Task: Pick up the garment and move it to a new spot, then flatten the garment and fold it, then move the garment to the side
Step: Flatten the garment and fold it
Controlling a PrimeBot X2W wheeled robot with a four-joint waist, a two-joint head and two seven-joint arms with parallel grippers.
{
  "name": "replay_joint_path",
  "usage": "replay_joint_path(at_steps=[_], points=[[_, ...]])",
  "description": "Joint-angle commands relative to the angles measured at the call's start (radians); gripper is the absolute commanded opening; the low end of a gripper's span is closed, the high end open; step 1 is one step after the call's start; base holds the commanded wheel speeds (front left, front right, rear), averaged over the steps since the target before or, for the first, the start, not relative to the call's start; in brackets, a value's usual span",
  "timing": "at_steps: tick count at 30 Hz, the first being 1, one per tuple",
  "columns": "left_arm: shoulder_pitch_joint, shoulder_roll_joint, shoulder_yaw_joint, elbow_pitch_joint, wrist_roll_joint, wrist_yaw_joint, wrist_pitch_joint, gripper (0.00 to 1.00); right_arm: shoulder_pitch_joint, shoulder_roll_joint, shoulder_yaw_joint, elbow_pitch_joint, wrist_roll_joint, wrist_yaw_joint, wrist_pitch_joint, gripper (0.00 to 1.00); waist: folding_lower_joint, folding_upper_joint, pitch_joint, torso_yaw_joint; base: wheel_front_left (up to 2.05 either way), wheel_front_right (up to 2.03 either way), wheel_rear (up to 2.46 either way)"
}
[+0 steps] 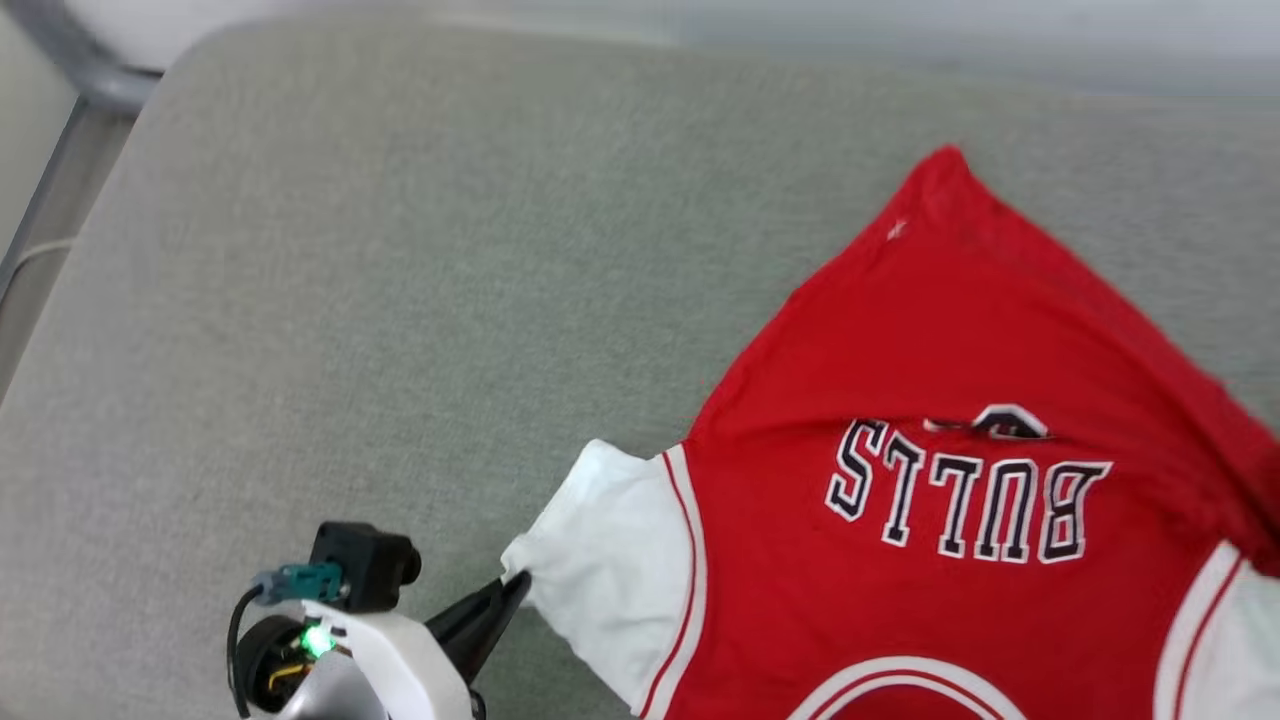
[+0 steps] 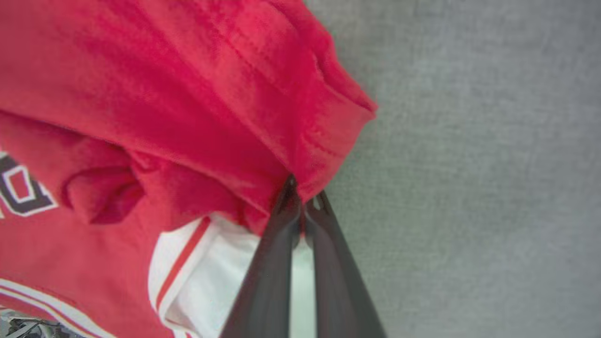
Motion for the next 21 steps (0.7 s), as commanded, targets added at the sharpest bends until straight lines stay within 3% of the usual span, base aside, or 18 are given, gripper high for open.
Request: replay_joint_path(at_steps=[1,10,21], points=[[0.024,-0.006,0.009,0.006,-0.013,0.009,-0.015,0.00,0.074,0.011,0.003,-0.007,0.016,-0.001,-0.007,0.00,0.0001,0.0000,-0.075,-0.064,0.00,0.00,0.00],[0.092,-0.011,0.017,0.024,-0.035,0.036,-0.049,0.00,0.284,0.039,-0.024,-0.109,0.081,-0.001,-0.063,0.00,0.0001,0.0000,-0.160,-0.131,0.00,0.00,0.00],[0.133,-0.045,0.040,0.055,-0.073,0.050,-0.101,0.00,0.456,0.104,-0.061,-0.150,0.113,-0.001,-0.141,0.00,0.0001,0.0000,-0.205,-0.148,0.00,0.00,0.00]])
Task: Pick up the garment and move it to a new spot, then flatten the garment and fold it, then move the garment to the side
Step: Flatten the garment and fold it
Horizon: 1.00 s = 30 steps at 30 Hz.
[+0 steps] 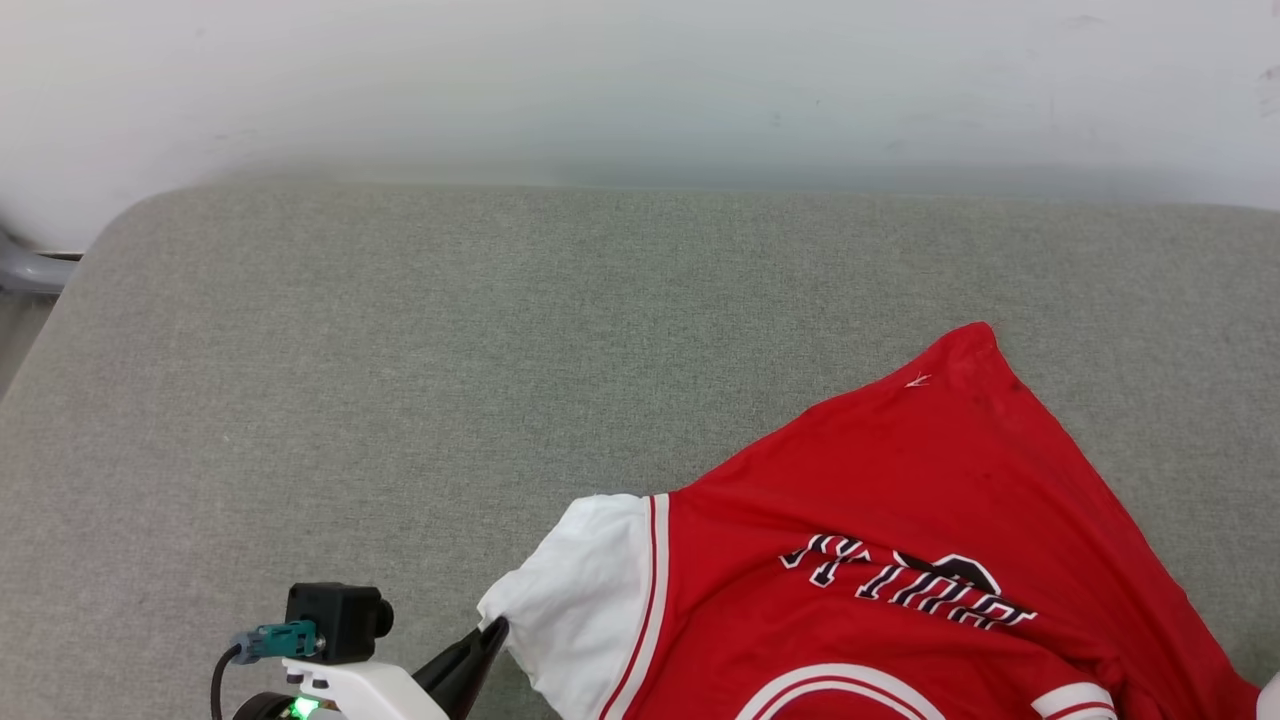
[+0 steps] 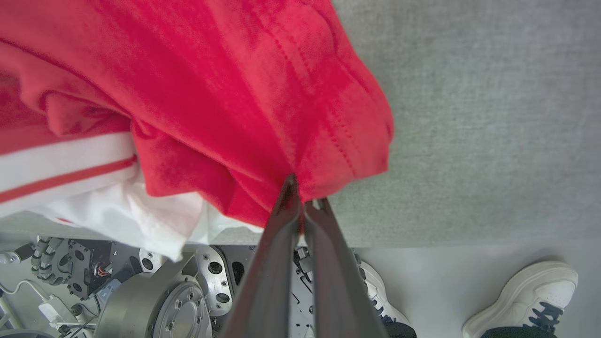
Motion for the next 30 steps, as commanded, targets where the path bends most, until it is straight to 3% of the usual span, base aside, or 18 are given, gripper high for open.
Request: replay_joint_path(at_steps=[1,10,11,12,17,23,30], points=[[0.007,-0.005,0.002,0.004,-0.005,-0.002,-0.008,0.00,0.020,0.011,-0.003,0.003,0.007,-0.001,-0.015,0.00,0.0001,0.0000,0.000,0.000,0.00,0.00,0.00],[-0.017,-0.012,-0.005,0.019,0.003,-0.016,-0.012,0.00,0.012,-0.003,0.012,0.033,0.021,-0.001,-0.054,0.00,0.0001,0.0000,0.010,0.003,0.00,0.00,0.00],[-0.019,-0.012,-0.006,0.020,0.004,-0.016,-0.013,0.00,0.006,-0.008,0.017,0.030,0.025,-0.001,-0.063,0.28,0.0001,0.0000,0.011,0.003,0.00,0.00,0.00],[-0.020,-0.011,-0.006,0.021,0.005,-0.019,-0.014,0.00,-0.001,-0.009,0.017,0.031,0.035,-0.001,-0.067,1.00,0.0001,0.0000,0.013,0.004,0.00,0.00,0.00],[-0.026,-0.004,-0.006,0.020,0.011,-0.024,-0.015,0.00,-0.039,-0.044,0.035,-0.019,0.071,-0.001,-0.041,1.00,0.0001,0.0000,0.021,0.009,0.00,0.00,0.00],[-0.046,-0.004,-0.010,-0.004,0.023,-0.023,-0.010,0.00,-0.112,-0.119,0.056,-0.178,0.115,-0.001,0.054,1.00,0.0001,0.0000,0.044,0.030,0.00,0.00,0.00],[-0.080,0.001,-0.013,-0.037,0.046,-0.024,-0.003,0.00,-0.290,-0.106,0.087,-0.273,0.113,-0.001,0.163,1.00,0.0001,0.0000,0.110,0.074,0.00,0.00,0.00]])
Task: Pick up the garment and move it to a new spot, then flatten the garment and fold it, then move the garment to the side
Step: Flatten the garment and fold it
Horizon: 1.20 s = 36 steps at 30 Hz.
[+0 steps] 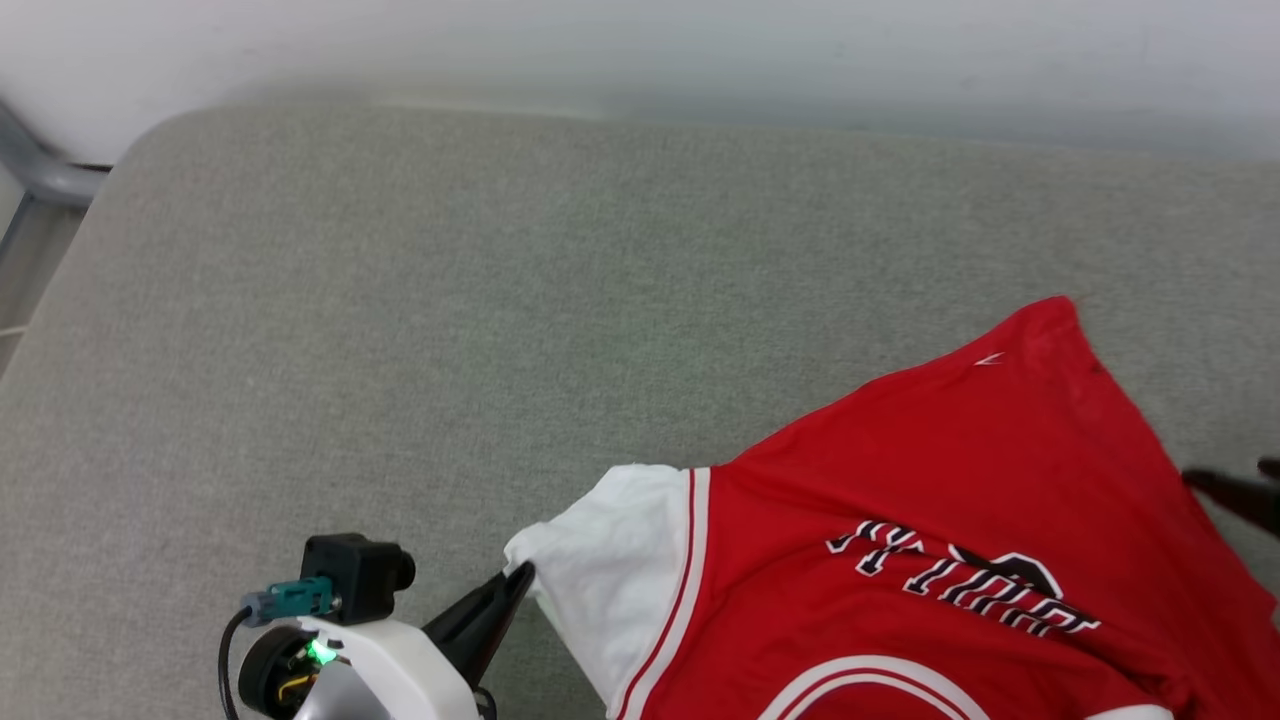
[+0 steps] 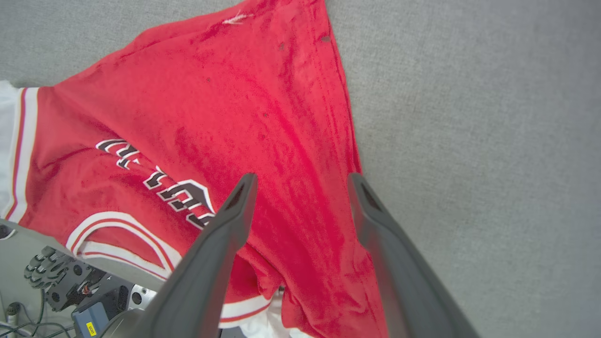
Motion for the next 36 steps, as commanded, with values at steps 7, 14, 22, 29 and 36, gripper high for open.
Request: replay_joint_path(at_steps=[7,14,22,29,36], points=[[-0.067,-0.005,-0.015,-0.048,0.036,0.000,0.020,0.00,-0.235,0.015,0.056,0.064,-0.131,-0.001,0.077,1.00,-0.0001,0.0000,0.135,0.091,0.00,0.00,0.00],[-0.113,-0.022,-0.022,-0.059,0.053,-0.009,0.027,0.00,-0.400,0.019,0.052,0.226,-0.243,-0.001,0.086,1.00,-0.0001,0.0000,0.226,0.150,0.00,0.00,0.00],[-0.141,-0.043,-0.031,-0.048,0.059,-0.020,0.022,0.00,-0.478,0.023,0.079,0.365,-0.321,-0.001,0.058,1.00,-0.0001,0.0000,0.272,0.191,0.00,0.00,0.00],[-0.153,-0.054,-0.037,-0.040,0.061,-0.027,0.017,0.00,-0.440,0.013,0.130,0.426,-0.329,-0.001,0.053,1.00,-0.0001,0.0000,0.294,0.209,0.00,0.00,0.00],[-0.158,-0.060,-0.041,-0.028,0.059,-0.029,0.015,0.00,-0.365,0.011,0.187,0.467,-0.303,-0.001,0.057,0.00,-0.0001,0.0000,0.301,0.214,0.00,0.00,0.00]])
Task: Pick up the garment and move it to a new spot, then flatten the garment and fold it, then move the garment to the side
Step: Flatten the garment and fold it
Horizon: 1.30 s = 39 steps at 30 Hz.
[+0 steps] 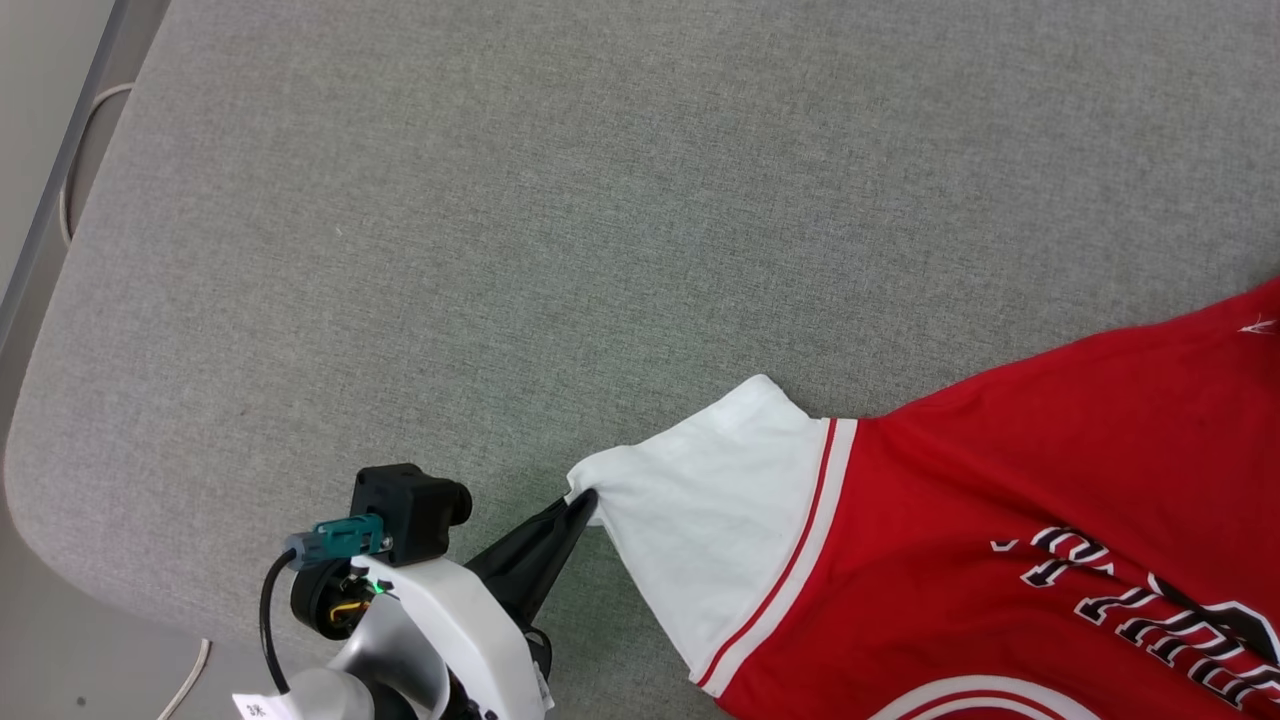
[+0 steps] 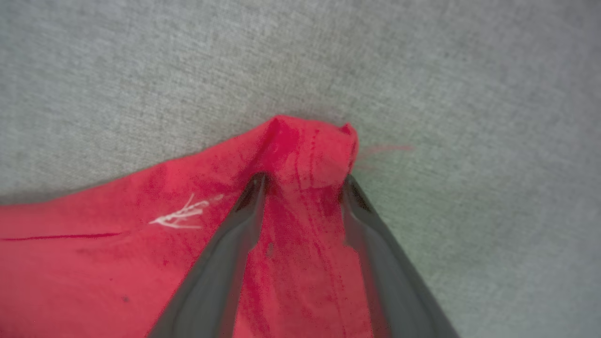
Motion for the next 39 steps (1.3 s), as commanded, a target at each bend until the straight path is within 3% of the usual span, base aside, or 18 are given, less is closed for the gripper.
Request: replay_joint_path(at_steps=[1,12,23,30,39], points=[[-0.010,-0.004,-0.002,0.004,0.000,-0.003,-0.003,0.00,0.092,0.040,0.033,0.060,0.020,0.000,0.005,0.00,0.0001,0.0000,-0.002,0.000,0.00,0.00,0.00],[0.009,0.013,0.016,0.034,-0.008,0.013,-0.012,0.00,0.043,0.033,0.050,0.066,0.050,0.000,-0.196,0.00,0.0001,0.0000,-0.107,-0.041,0.00,0.00,0.00],[0.005,0.090,0.061,0.017,0.041,0.056,-0.028,0.00,0.075,0.024,0.069,0.075,0.153,-0.001,-0.462,0.00,0.0001,0.0000,-0.285,-0.131,0.00,0.00,0.00],[-0.012,0.162,0.120,-0.033,0.086,0.111,-0.037,0.00,0.132,0.002,0.042,0.013,0.201,-0.001,-0.603,0.00,0.0001,0.0000,-0.365,-0.191,0.00,0.00,0.00],[-0.044,0.218,0.209,-0.122,0.115,0.155,-0.078,0.00,0.252,0.006,-0.007,-0.181,0.246,-0.001,-0.713,0.00,0.0001,0.0000,-0.438,-0.264,0.00,0.00,0.00]])
